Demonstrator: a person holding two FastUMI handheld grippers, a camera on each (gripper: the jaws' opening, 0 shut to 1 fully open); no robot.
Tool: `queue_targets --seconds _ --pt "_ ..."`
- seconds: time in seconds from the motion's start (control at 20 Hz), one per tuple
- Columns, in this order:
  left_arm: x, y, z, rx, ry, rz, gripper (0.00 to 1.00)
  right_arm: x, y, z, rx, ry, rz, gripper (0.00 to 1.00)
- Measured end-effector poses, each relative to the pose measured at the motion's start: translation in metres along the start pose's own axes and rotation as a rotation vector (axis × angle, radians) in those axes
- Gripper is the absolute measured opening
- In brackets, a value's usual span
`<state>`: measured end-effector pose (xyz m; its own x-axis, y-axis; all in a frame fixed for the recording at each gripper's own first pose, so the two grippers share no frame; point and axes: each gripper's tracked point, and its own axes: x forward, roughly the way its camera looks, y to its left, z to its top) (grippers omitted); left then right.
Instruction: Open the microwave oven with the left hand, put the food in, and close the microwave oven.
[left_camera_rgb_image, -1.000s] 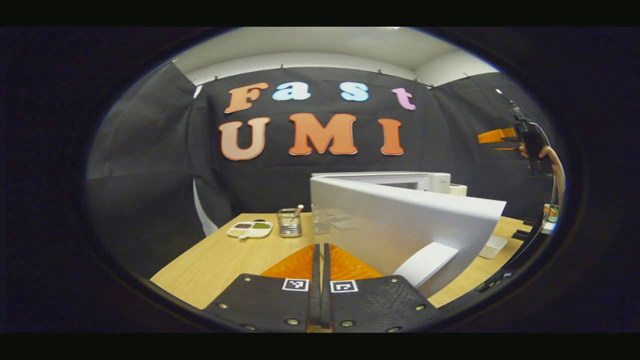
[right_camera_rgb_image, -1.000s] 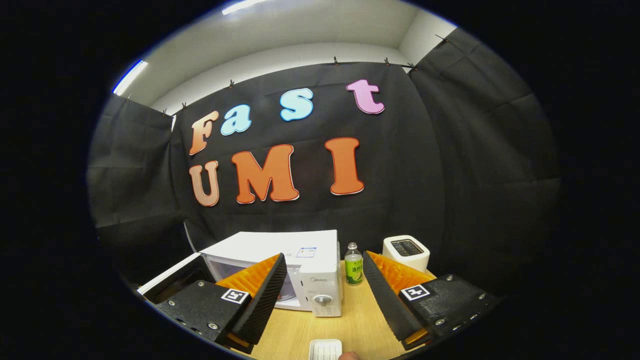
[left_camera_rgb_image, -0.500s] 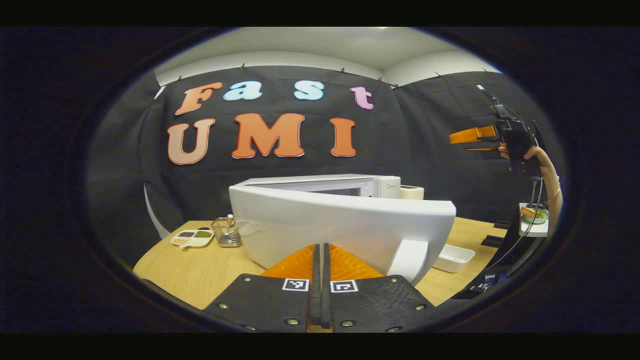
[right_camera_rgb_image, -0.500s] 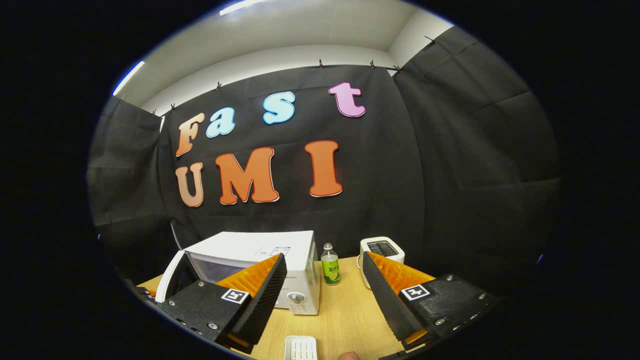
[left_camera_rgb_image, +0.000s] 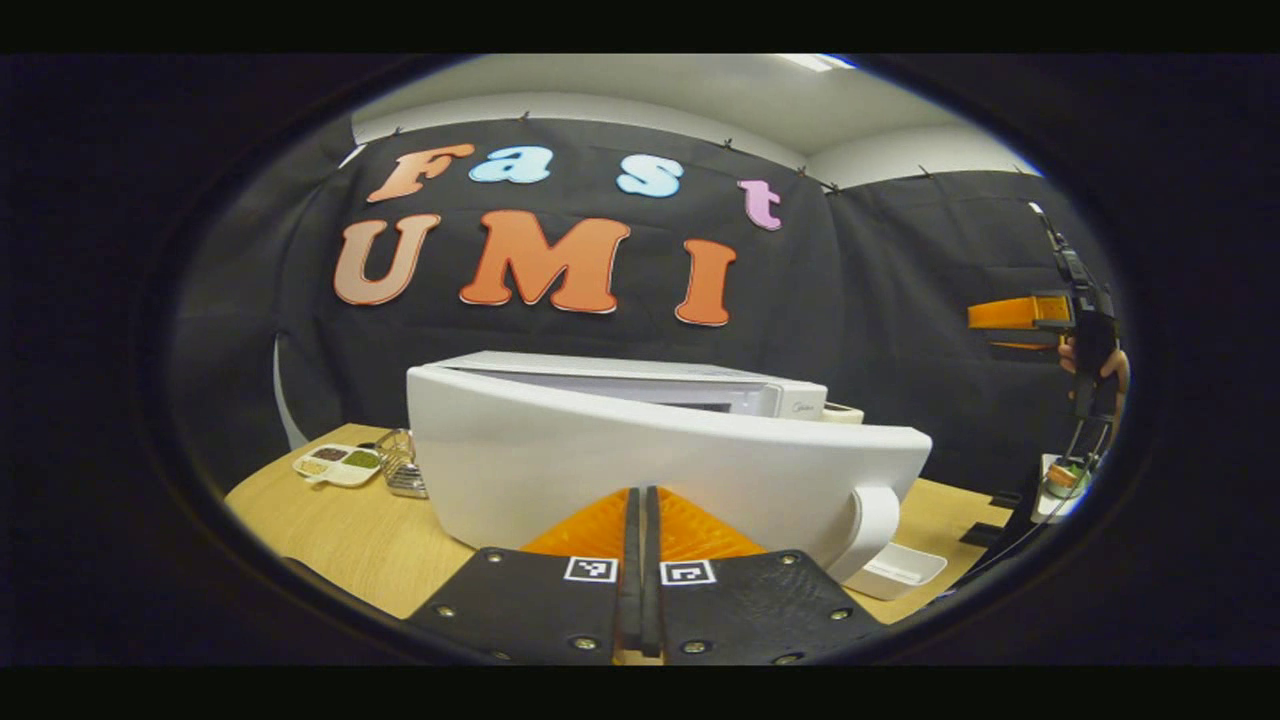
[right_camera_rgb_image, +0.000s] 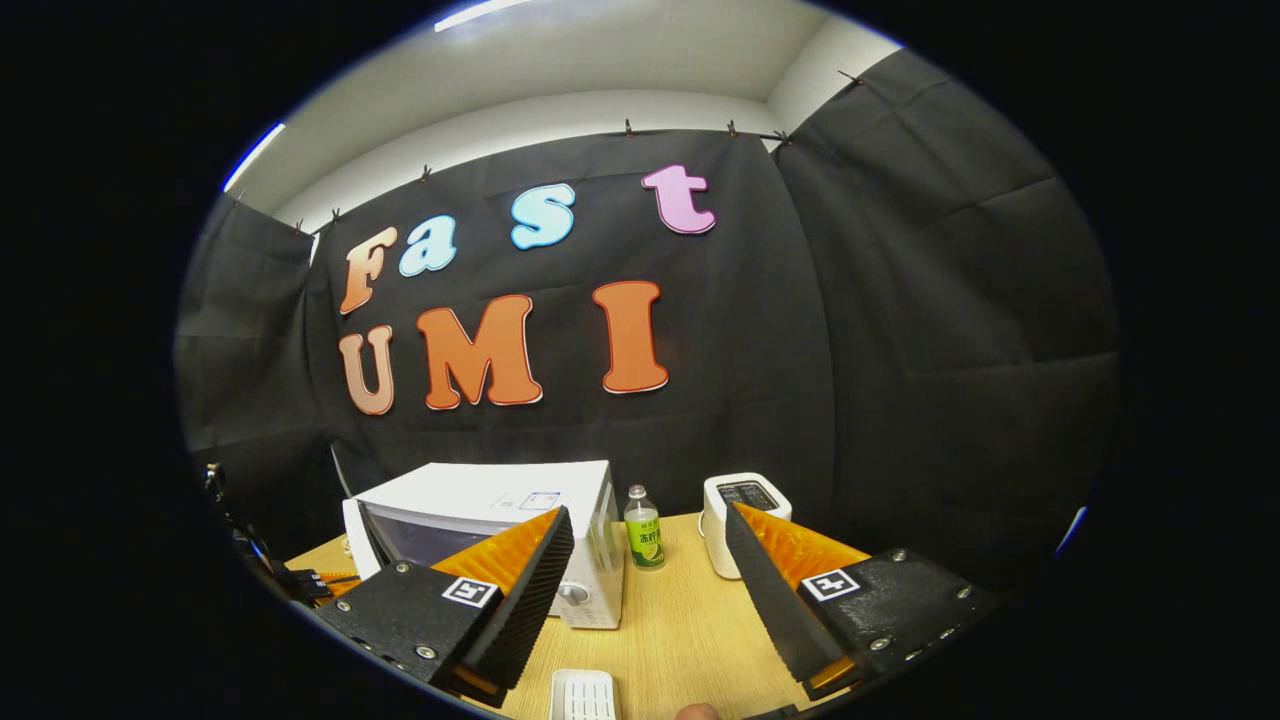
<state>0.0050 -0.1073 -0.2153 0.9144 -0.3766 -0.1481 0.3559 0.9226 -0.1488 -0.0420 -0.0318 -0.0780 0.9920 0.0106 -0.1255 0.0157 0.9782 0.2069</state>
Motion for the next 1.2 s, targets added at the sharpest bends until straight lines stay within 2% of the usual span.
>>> queue_targets --seconds 0.3,0.85,0.95,1.1,1.15,1.2 --pt "0.05 -0.006 -0.005 0.018 0.027 0.017 0.01 0.001 -0.013 -0.002 -0.001 0.0 -0.018 0.95" --pt "0.109 -0.011 -0.012 0.096 0.035 0.114 0.02 0.003 -0.037 -0.017 0.012 0.029 -0.054 0.94" --pt "0.115 -0.004 -0.012 0.116 0.038 0.155 0.02 0.004 -0.039 -0.02 0.009 0.034 -0.058 0.94" --pt "0.118 -0.003 -0.009 0.1 0.021 0.175 0.0 0.004 -0.041 -0.022 0.0 0.041 -0.064 0.94" --pt "0.122 0.0 -0.014 0.084 0.06 0.19 0.05 0.005 -0.041 -0.023 -0.004 0.044 -0.066 0.94" --pt "0.124 0.0 -0.01 0.067 0.029 0.191 0.03 0.004 -0.042 -0.024 -0.008 0.053 -0.07 0.94"
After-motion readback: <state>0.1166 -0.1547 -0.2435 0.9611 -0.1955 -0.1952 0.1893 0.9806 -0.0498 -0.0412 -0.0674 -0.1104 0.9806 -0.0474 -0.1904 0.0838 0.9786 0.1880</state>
